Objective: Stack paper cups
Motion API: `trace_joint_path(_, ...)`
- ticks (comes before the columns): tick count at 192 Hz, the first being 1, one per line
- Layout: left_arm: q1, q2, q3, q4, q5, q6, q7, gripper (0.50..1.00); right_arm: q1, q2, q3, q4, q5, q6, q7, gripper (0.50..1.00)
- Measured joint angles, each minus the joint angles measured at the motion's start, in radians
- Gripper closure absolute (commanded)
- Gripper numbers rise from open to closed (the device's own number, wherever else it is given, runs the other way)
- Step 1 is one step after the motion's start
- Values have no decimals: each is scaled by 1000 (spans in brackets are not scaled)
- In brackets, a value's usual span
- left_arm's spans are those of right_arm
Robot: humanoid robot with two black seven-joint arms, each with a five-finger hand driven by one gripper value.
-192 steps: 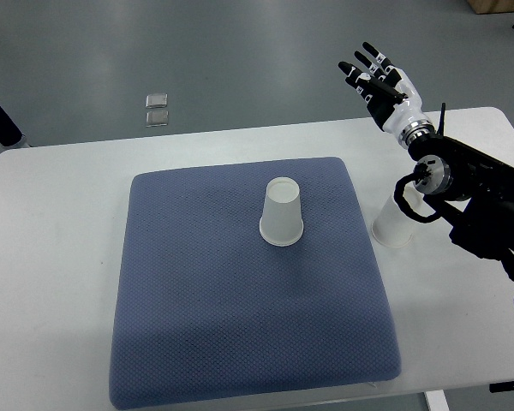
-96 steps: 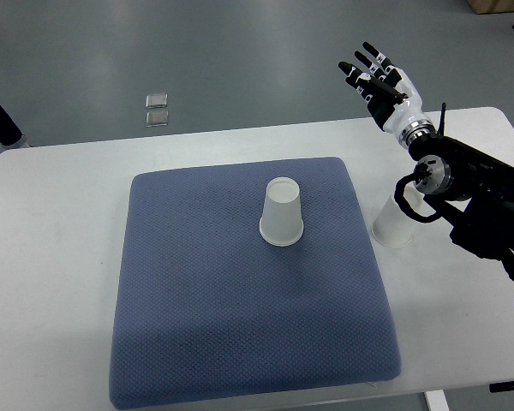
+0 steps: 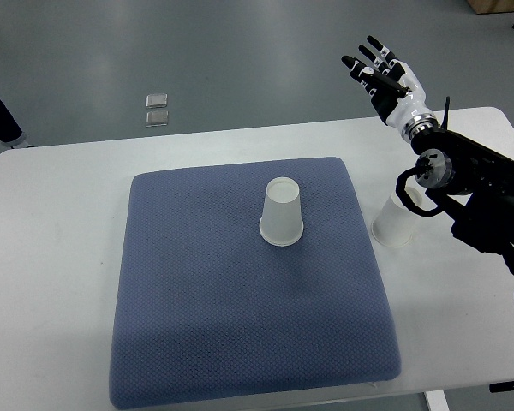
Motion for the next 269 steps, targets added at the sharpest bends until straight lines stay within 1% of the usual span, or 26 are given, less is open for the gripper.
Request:
trace_joint_path(55,0,0,0,0,0,0,0,500,26,-15,-6,8,-4,-2,-4,587)
trace_joint_path(86,0,0,0,0,0,0,0,500,59,-41,-18,9,-38,-2,-10,587)
trace_joint_path(98,0,0,0,0,0,0,0,500,74,-66,-25,11,-68,1,-12,587)
trace_joint_path(130,0,0,0,0,0,0,0,500,112,-185,-88,49,-199,33,-43,587)
trace_joint_path(174,0,0,0,0,0,0,0,500,162,-363,-205,121,-399,159,-48,587)
trace_joint_path(203,0,0,0,0,0,0,0,500,179,-496,-256,192,-611,298,-48,587)
trace_joint_path(221,0,0,0,0,0,0,0,500,182,-577,-262,266,-761,378,-45,587)
trace_joint_path(236,0,0,0,0,0,0,0,500,186,-644,-264,353,-887,431,-43,587)
trace_joint_path(254,0,0,0,0,0,0,0,500,188,-704,-265,453,-1023,479,-42,587)
trace_joint_path(269,0,0,0,0,0,0,0,500,188,-736,-266,522,-1135,498,-42,589)
